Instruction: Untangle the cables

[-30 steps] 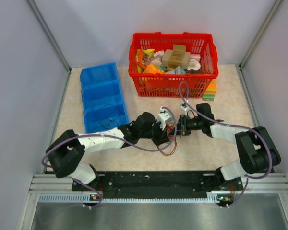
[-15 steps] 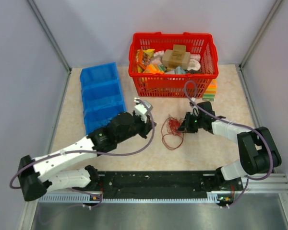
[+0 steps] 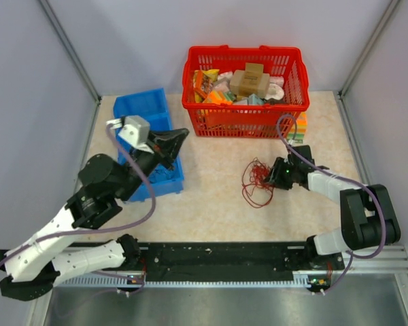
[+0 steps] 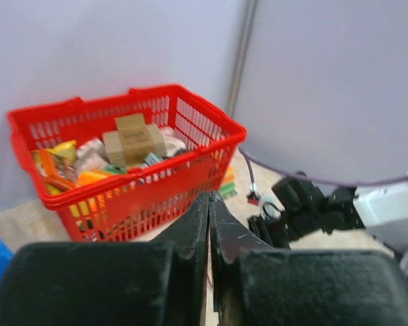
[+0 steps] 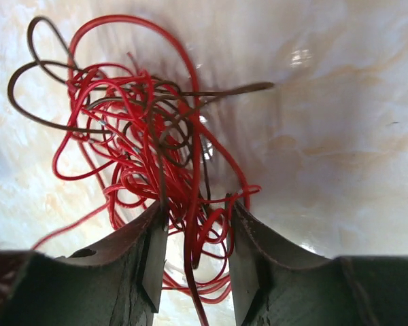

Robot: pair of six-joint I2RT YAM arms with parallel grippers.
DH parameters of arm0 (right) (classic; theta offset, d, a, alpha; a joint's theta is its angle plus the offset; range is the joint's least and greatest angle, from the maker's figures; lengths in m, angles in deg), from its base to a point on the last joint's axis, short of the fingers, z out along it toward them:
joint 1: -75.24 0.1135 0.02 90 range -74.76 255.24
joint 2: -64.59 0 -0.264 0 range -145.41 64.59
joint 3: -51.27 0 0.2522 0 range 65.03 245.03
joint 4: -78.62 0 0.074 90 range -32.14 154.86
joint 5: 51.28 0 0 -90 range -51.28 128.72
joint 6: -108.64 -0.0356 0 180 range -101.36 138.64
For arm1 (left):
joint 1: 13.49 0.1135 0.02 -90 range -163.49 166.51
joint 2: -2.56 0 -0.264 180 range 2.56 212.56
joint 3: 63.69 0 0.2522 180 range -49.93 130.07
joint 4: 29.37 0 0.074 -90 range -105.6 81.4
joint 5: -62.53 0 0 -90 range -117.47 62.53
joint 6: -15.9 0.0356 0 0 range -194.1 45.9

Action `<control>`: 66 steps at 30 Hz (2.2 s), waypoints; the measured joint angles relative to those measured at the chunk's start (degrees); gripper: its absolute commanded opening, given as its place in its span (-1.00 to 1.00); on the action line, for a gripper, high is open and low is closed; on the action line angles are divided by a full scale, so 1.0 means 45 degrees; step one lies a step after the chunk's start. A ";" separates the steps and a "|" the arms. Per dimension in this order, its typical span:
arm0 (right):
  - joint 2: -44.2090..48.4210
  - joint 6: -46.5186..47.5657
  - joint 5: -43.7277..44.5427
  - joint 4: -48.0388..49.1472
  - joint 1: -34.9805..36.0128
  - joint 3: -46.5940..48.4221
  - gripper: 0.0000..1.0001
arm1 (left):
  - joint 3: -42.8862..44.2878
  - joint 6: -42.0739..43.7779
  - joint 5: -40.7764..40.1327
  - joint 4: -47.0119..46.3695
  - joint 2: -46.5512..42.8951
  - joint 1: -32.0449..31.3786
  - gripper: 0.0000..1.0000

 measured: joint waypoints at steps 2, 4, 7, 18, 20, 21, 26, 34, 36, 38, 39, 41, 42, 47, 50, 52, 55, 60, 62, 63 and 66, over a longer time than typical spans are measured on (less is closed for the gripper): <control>-0.0010 0.0112 -0.0617 0.0087 -0.0005 -0.0107 -0.12 | 0.0102 -0.0500 0.0627 0.0102 0.0729 0.0005 -0.16; -0.0005 0.0180 -0.1185 0.0141 -0.0005 -0.0189 -0.08 | 0.0058 -0.1350 0.1462 0.0170 0.1889 0.0010 0.20; 0.0238 0.0248 -0.1773 0.0112 0.0000 -0.0418 -0.06 | -0.0471 -0.2783 0.2438 -0.0024 0.3750 0.0010 0.73; 0.1608 0.0359 -0.2147 -0.0180 -0.0005 -0.0937 -0.10 | -0.1379 -0.6790 0.4133 0.0559 0.9748 0.0311 0.55; 0.1564 0.0393 -0.2123 -0.0287 0.0000 -0.1044 -0.10 | -0.1229 -0.7470 0.4182 0.0670 1.0482 0.0563 0.64; 0.1545 0.0408 -0.2118 -0.0325 0.0000 -0.1064 -0.10 | -0.1141 -0.7868 0.4289 0.0656 1.0899 0.0763 0.70; 0.1525 0.0520 -0.2108 -0.0335 0.0000 -0.1112 -0.10 | -0.1098 -0.9306 0.4614 0.0554 1.2473 0.1705 0.62; 0.1501 0.0597 -0.2132 -0.0330 0.0000 -0.1107 -0.10 | -0.1098 -1.0268 0.5571 -0.1005 1.3464 0.1826 -0.42; 0.1496 0.0593 -0.2132 -0.0330 -0.0005 -0.1107 -0.10 | -0.1098 -1.0312 0.5586 -0.1132 1.3488 0.1797 -0.93; 0.1433 0.0597 -0.2127 -0.0321 -0.0005 -0.1107 -0.10 | -0.1083 -1.0195 0.5561 -0.1166 1.3488 0.1787 -1.00; 0.1375 0.0593 -0.2127 -0.0316 -0.0005 -0.1107 -0.07 | -0.1083 -1.0117 0.5561 -0.1137 1.3483 0.1787 -1.00; 0.1166 0.0583 -0.2127 -0.0321 -0.0005 -0.1093 0.00 | -0.1093 -0.9821 0.5518 -0.1049 1.3444 0.1787 -1.00; 0.1064 0.0568 -0.2157 -0.0311 0.0000 -0.1073 0.02 | -0.1156 -0.9670 0.5523 -0.1064 1.3347 0.1787 -1.00; 0.0291 0.0413 -0.2123 -0.0165 0.0010 -0.0500 -0.23 | -0.2404 -0.8898 0.6096 -0.1409 1.1419 0.1792 -1.00; -0.0301 0.0335 -0.1802 0.0146 0.0010 -0.0180 -0.88 | -0.2803 -0.8398 0.6591 -0.1535 0.9923 0.1778 -1.00; -0.0777 0.0160 -0.1700 0.0437 0.0010 -0.0083 -1.00 | -0.2822 -0.7815 0.6790 -0.1588 0.8816 0.1753 -1.00; -0.0996 -0.0049 -0.2307 0.0806 0.0233 -0.0053 -1.00 | -0.2803 -0.6654 0.6795 -0.1253 0.7135 0.1608 -1.00; -0.0884 -0.0209 -0.1496 0.0835 0.0311 0.0053 -0.98 | -0.1520 -0.4158 0.5945 0.1205 0.4920 0.1496 -1.00; -0.0797 -0.0359 -0.0850 0.0767 0.0141 -0.0044 -0.56 | -0.0529 -0.3075 0.5013 0.1409 0.3526 0.1491 -1.00; -0.0748 -0.0393 -0.0709 0.0753 0.0073 -0.0044 -0.51 | -0.0053 -0.2550 0.4498 0.1263 0.2725 0.1491 -1.00; -0.0520 -0.0457 -0.0325 0.0763 0.0058 -0.0044 -0.60 | 0.1195 -0.1282 0.3240 0.0685 0.0670 0.1491 -1.00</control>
